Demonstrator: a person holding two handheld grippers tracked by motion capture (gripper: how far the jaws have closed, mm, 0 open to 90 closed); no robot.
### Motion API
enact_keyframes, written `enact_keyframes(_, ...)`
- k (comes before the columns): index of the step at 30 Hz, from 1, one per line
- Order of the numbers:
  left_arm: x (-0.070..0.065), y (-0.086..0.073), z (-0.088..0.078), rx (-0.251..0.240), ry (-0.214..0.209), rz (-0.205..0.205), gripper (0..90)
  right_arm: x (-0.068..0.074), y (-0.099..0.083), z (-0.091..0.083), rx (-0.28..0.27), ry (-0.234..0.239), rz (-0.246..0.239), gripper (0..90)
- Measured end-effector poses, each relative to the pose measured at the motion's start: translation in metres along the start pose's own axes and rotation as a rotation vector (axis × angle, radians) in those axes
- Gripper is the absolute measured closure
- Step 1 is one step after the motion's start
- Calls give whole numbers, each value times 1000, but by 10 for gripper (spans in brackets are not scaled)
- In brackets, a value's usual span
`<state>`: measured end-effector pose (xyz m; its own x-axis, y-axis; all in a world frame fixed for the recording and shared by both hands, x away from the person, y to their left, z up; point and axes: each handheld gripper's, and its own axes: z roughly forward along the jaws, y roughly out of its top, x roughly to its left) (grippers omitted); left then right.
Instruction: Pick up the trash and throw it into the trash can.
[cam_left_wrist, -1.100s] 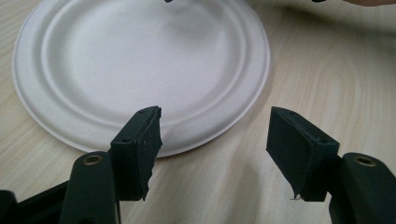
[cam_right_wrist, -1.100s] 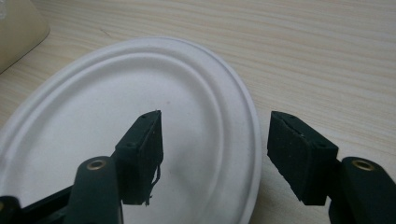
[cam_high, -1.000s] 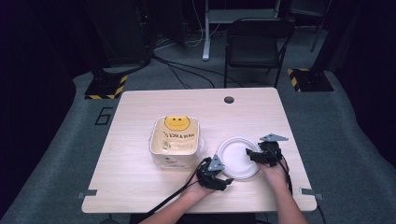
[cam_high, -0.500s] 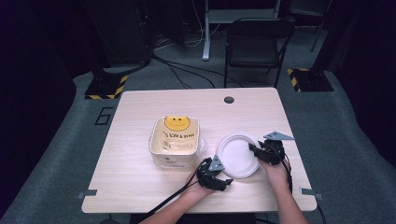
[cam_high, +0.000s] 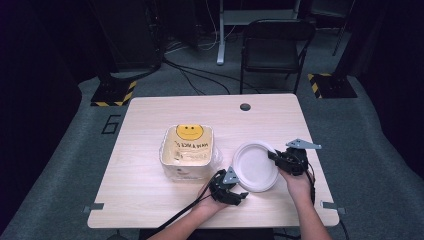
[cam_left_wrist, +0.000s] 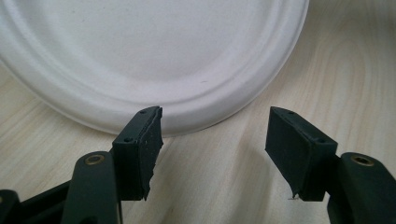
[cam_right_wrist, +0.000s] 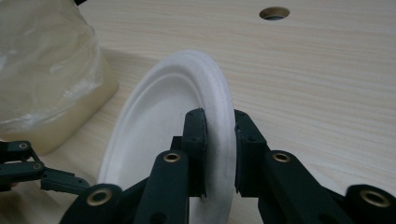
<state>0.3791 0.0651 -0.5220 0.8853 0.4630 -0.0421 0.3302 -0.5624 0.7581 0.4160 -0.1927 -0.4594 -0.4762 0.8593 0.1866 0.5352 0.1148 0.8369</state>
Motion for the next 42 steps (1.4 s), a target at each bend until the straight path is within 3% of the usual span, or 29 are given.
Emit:
enact_keyframes(5, -1, 2, -14, -18, -19, -12, 357, 9, 8, -10, -31, 16, -19, 794)
enact_keyframes(14, -5, 3, -36, -25, -33, 17, 359, 16, 17, -21, -58, 59, -29, 822)
enact_keyframes(23, -10, -7, -54, -10, -42, 52, 354, 27, 26, -31, -81, 97, -76, 825)
enact_keyframes(33, -11, -15, -76, -5, -42, 74, 353, 42, 38, -37, -87, 86, -111, 826)
enact_keyframes(42, -3, -21, -91, -38, -21, 38, 350, 53, 59, -43, -80, 82, -128, 826)
